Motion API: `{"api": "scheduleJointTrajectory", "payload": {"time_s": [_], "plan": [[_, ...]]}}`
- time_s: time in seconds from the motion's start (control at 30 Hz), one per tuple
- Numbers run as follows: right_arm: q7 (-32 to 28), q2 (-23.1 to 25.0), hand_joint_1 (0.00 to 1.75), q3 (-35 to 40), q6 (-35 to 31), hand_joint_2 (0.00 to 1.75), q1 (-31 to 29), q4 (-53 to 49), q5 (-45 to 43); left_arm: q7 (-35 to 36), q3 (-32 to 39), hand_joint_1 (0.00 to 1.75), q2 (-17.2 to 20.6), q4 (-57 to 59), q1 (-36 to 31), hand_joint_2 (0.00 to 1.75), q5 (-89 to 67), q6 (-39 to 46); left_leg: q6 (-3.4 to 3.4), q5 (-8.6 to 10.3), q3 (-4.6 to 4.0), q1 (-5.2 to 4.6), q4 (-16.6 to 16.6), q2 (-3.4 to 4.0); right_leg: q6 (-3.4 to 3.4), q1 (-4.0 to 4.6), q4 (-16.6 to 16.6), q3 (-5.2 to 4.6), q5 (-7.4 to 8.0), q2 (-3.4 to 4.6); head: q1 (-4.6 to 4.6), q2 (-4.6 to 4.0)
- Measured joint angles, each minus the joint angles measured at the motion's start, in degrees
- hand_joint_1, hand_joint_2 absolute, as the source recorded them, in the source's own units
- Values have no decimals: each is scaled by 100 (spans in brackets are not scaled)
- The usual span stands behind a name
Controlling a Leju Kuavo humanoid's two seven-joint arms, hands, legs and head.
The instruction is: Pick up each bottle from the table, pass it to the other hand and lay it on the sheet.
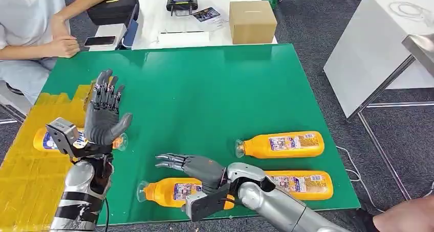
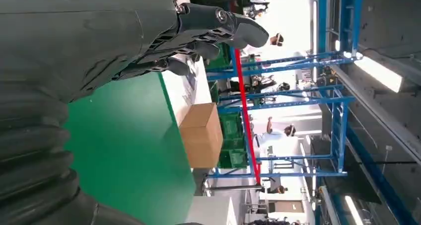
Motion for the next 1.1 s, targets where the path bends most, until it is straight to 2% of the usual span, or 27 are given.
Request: {"api": "scheduleJointTrajectory", "payload": {"time_s": [0.53, 1.1], "plan": [[306, 35, 0, 704, 140, 175, -586, 786, -230, 26, -61, 0, -7, 240, -201, 175, 210, 66, 0, 1, 0, 0, 0, 0, 0, 0, 1, 0, 0, 1, -2, 0], [352, 122, 0, 1003, 76, 175, -699, 1119, -164, 26, -61, 0, -7, 251, -211, 175, 223, 72, 0, 1, 0, 0, 0, 0, 0, 0, 1, 0, 0, 0, -2, 0]]}}
